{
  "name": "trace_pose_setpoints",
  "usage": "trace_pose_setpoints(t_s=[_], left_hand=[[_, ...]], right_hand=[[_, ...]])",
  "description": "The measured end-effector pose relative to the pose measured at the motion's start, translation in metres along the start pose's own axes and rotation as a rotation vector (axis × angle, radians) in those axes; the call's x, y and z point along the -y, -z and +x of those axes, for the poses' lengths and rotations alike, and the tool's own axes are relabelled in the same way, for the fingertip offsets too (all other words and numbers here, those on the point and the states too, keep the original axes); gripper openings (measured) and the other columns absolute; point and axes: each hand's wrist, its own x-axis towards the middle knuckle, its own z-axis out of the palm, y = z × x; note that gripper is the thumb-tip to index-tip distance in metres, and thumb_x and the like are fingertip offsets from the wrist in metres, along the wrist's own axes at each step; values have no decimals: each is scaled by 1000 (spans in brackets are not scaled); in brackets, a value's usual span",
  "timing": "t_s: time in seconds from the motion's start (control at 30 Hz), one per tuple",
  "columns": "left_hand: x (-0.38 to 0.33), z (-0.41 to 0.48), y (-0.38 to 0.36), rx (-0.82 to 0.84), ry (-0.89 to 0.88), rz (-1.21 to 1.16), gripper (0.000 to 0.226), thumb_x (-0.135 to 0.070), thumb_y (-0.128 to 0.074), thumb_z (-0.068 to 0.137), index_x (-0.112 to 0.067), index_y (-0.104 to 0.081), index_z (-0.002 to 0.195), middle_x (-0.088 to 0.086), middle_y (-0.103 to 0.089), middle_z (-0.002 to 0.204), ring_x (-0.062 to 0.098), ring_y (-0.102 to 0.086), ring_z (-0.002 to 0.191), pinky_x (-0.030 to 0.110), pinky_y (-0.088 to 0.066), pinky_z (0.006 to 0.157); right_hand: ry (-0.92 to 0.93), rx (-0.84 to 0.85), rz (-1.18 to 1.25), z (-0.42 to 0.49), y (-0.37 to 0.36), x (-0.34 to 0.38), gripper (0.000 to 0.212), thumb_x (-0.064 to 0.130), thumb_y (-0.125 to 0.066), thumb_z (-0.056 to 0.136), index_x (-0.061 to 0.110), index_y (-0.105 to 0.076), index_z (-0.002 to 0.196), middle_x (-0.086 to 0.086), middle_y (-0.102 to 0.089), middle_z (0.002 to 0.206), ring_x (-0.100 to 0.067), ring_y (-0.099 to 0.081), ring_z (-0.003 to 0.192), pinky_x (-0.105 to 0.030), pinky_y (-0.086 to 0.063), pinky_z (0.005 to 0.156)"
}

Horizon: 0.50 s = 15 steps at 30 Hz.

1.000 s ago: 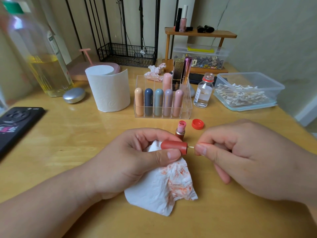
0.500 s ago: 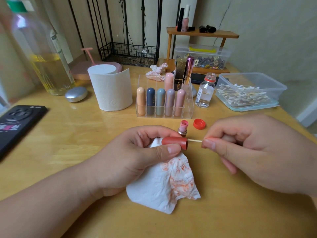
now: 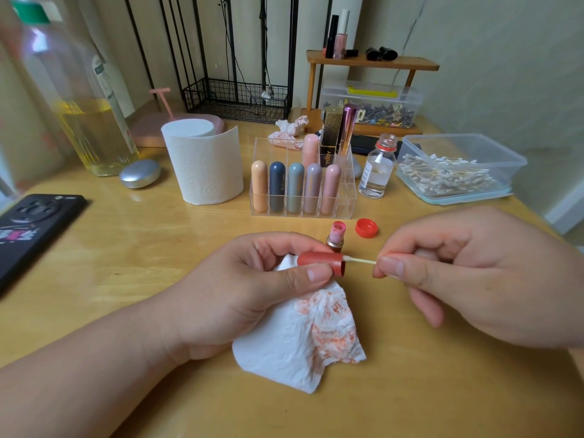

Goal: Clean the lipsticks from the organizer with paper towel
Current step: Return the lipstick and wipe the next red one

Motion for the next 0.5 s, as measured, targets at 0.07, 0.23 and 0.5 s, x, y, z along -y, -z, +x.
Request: trace_pose_setpoints(t_s=[0.07,0.23,0.5], left_hand=[[0,0,1,-4,10,-8,22,-13,-70,81,-6,-74,102,13,-71,91,23,-67,84,30,-55,78],[1,0,1,-17,-2,0,23,-15,-71,81,-8,-74,102,15,-71,94,25,-67,85,33,-55,80],[2,-1,-1,-6,-30,62,22,-16,-70,82,-7,-74,102,14,-71,94,23,-65,87,29,-54,82]], right_hand=[[-21,-13,-48,1,-1,-2,15,39,-56,90,31,-69,87,1,-65,50,-21,-52,44,-26,-45,46],[-66,60,-92,1,-2,-4,13,39,-55,91,35,-66,85,3,-63,47,-5,-47,41,-17,-42,48],[32,51,53,2,-4,-4,18,39,-55,93,27,-68,88,-2,-63,49,-26,-52,45,-27,-46,50]])
